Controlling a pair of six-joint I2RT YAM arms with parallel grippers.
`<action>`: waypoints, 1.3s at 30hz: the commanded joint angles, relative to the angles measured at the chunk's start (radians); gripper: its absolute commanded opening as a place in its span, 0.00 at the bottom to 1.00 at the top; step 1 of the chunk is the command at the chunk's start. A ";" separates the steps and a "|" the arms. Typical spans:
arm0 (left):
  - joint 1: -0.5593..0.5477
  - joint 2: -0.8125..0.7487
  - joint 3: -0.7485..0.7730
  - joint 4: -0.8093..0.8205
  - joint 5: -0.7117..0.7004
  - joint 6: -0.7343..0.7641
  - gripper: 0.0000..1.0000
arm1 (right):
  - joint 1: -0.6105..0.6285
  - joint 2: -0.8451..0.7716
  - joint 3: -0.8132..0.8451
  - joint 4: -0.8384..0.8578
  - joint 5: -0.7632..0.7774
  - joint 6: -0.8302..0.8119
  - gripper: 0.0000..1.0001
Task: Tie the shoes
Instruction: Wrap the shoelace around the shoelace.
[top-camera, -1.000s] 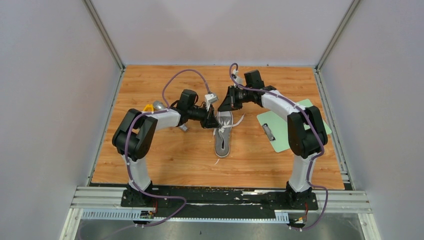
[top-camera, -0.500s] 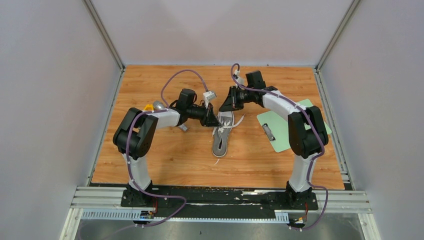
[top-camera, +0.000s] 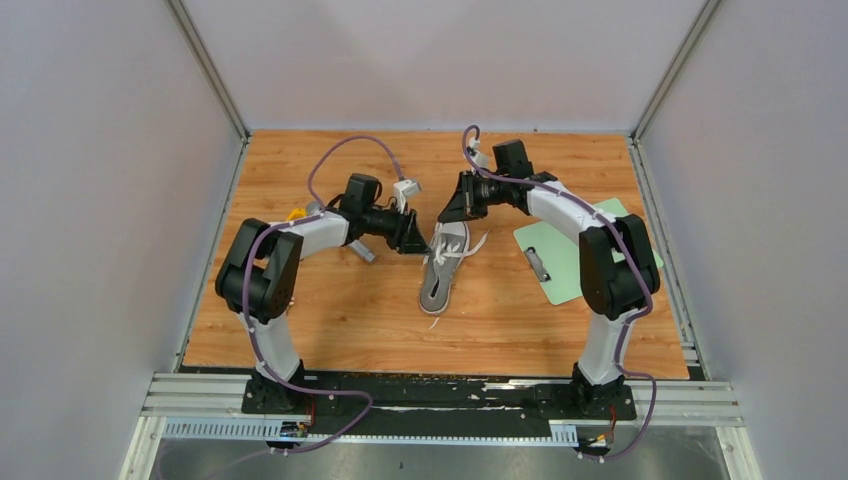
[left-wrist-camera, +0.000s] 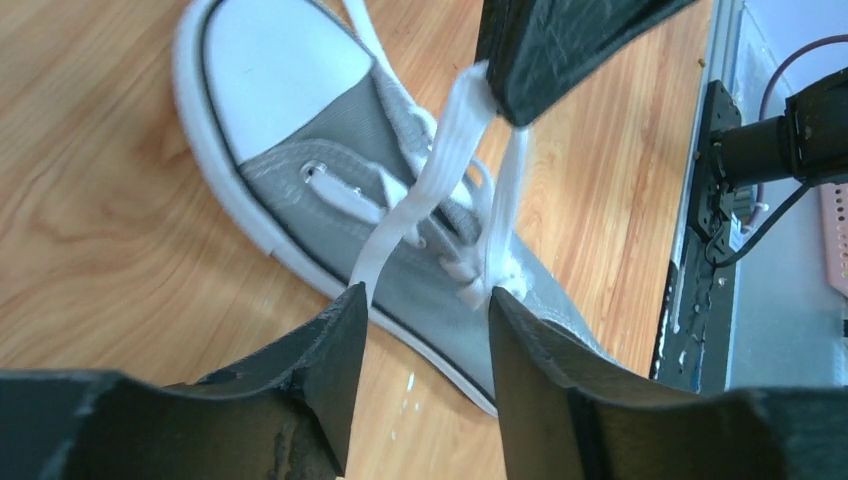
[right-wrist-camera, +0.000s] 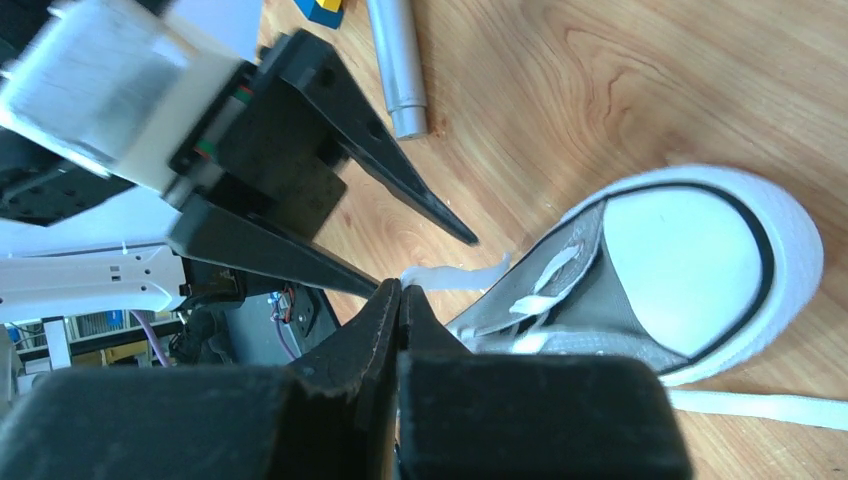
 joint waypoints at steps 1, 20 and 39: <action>0.052 -0.160 0.007 -0.149 -0.006 0.161 0.59 | -0.012 -0.064 -0.015 0.042 -0.028 -0.012 0.00; 0.021 0.134 0.190 0.199 0.236 -0.029 0.66 | -0.013 -0.072 -0.037 0.040 -0.039 -0.020 0.00; 0.018 0.092 0.283 -0.393 0.235 0.483 0.65 | -0.019 -0.043 -0.008 0.041 -0.047 -0.018 0.00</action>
